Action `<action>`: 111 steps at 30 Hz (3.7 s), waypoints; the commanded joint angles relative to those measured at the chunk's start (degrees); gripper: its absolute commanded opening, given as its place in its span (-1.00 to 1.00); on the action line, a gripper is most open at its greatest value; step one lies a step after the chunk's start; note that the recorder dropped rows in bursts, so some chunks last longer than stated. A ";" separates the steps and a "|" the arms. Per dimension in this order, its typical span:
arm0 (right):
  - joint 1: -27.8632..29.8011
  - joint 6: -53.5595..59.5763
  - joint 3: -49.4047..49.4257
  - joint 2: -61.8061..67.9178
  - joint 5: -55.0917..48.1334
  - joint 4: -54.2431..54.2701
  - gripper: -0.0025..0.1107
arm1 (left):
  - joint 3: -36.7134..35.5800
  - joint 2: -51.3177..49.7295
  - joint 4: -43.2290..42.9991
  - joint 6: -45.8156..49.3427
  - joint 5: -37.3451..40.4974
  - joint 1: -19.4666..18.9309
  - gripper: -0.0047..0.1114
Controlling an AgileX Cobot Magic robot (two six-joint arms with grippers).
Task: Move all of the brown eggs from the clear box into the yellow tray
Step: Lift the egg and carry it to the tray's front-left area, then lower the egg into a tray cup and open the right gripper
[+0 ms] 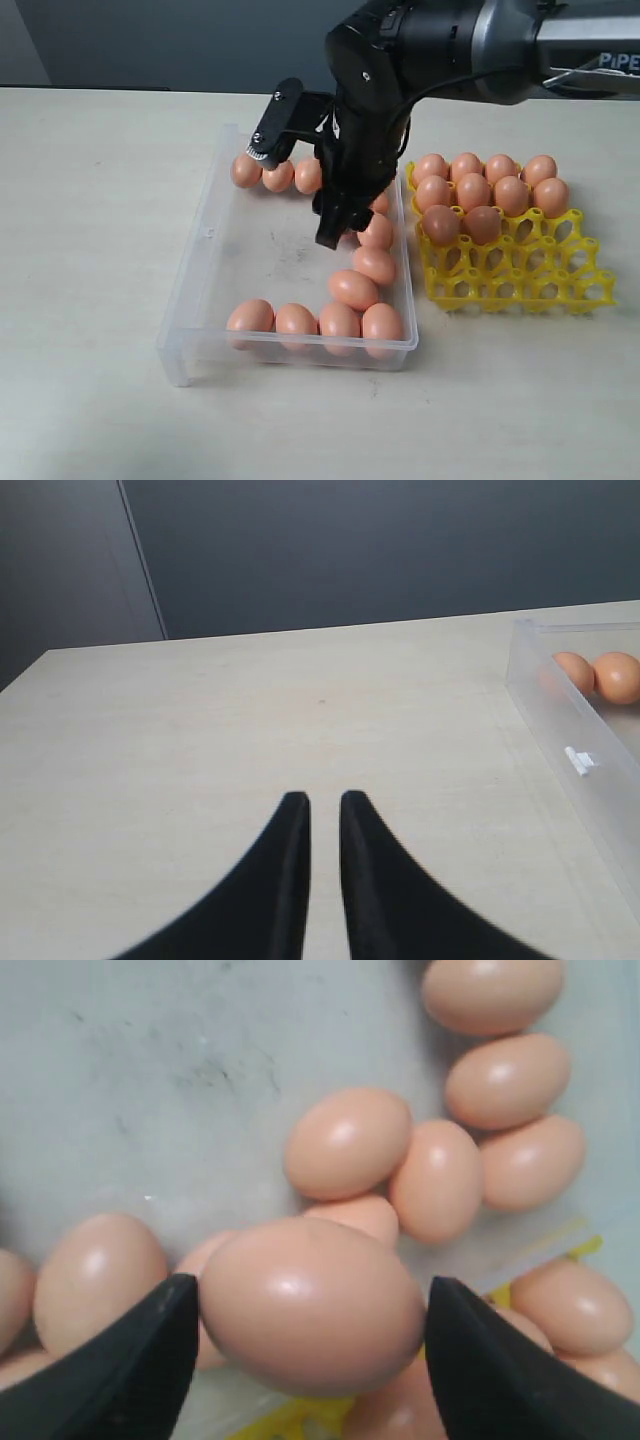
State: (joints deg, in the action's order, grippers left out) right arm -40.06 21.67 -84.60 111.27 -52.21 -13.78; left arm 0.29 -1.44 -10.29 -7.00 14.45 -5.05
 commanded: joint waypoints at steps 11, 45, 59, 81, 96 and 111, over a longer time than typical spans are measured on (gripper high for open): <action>17.23 -7.36 19.76 -18.50 7.61 -0.50 -0.97 | -0.29 -0.05 0.13 -0.05 -0.71 0.03 -0.71; 20.04 -19.02 29.62 -14.39 18.08 -18.22 -0.97 | -0.29 -0.05 0.13 -0.05 -0.71 0.03 -0.71; 20.04 -20.31 29.62 -14.39 18.08 -19.32 -0.30 | -0.29 -0.05 0.13 -0.05 -0.71 0.03 -0.71; 20.04 -21.97 29.62 -12.04 19.45 -20.27 0.02 | -0.29 -0.05 0.13 -0.05 -0.71 0.03 -0.71; 20.04 -27.89 29.62 -11.24 19.28 -25.04 0.02 | -0.29 -0.05 0.13 -0.05 -0.71 0.03 -0.71; 20.04 -29.33 29.51 -10.26 20.08 -27.22 0.28 | -0.29 -0.05 0.13 -0.05 -0.71 0.03 -0.71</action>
State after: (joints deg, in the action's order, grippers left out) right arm -20.25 -7.16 -55.18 101.08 -32.79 -40.18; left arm 0.29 -1.44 -10.29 -7.00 14.45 -5.05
